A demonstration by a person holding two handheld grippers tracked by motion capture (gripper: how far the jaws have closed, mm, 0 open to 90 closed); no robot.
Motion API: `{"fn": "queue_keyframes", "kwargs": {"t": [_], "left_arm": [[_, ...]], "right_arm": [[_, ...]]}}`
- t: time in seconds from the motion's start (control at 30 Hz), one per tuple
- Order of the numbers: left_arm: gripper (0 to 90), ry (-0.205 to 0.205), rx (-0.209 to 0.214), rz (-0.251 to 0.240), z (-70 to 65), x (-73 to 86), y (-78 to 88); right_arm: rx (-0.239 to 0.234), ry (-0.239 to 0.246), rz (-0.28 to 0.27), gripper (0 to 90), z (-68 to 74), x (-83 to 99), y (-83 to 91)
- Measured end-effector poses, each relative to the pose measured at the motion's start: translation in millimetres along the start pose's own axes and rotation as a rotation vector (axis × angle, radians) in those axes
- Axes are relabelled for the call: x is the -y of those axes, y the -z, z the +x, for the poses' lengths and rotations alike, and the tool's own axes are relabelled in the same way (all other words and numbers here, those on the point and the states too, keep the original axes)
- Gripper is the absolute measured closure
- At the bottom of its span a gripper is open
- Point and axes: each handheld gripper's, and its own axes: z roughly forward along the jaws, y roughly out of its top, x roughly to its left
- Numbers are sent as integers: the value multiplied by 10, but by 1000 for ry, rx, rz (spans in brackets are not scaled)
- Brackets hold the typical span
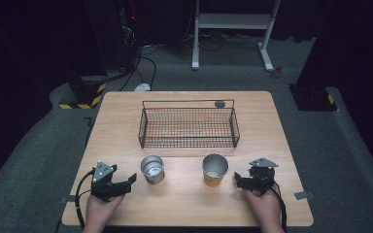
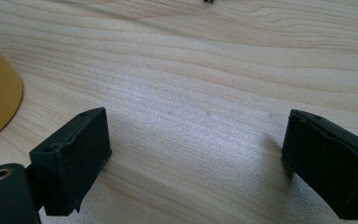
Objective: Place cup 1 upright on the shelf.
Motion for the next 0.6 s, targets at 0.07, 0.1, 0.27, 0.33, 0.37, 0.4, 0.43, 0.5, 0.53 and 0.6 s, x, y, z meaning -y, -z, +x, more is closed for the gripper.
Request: {"fn": "queue_keyframes", "kwargs": {"t": [0.07, 0.1, 0.27, 0.33, 0.37, 0.4, 0.43, 0.5, 0.53, 0.6], "left_arm": [[107, -7, 19, -4, -18, -7, 12], [101, -11, 27, -11, -26, -9, 16], [78, -28, 45, -21, -69, -24, 21], [61, -32, 51, -26, -85, -27, 20], [52, -34, 54, -28, -90, -30, 21], [44, -36, 53, -28, -92, -32, 20], [35, -31, 59, -28, -100, -33, 16], [17, -32, 67, -26, -113, -33, 5], [7, -38, 70, -23, -122, -32, -5], [0, -46, 80, -24, -140, -33, -17]], "right_arm": [[0, 0, 0, 71, 0, 0, 0], [0, 0, 0, 71, 0, 0, 0], [0, 0, 0, 71, 0, 0, 0], [0, 0, 0, 71, 0, 0, 0], [0, 0, 0, 71, 0, 0, 0], [0, 0, 0, 71, 0, 0, 0], [0, 0, 0, 71, 0, 0, 0], [0, 0, 0, 71, 0, 0, 0], [0, 0, 0, 71, 0, 0, 0], [0, 0, 0, 71, 0, 0, 0]]}}
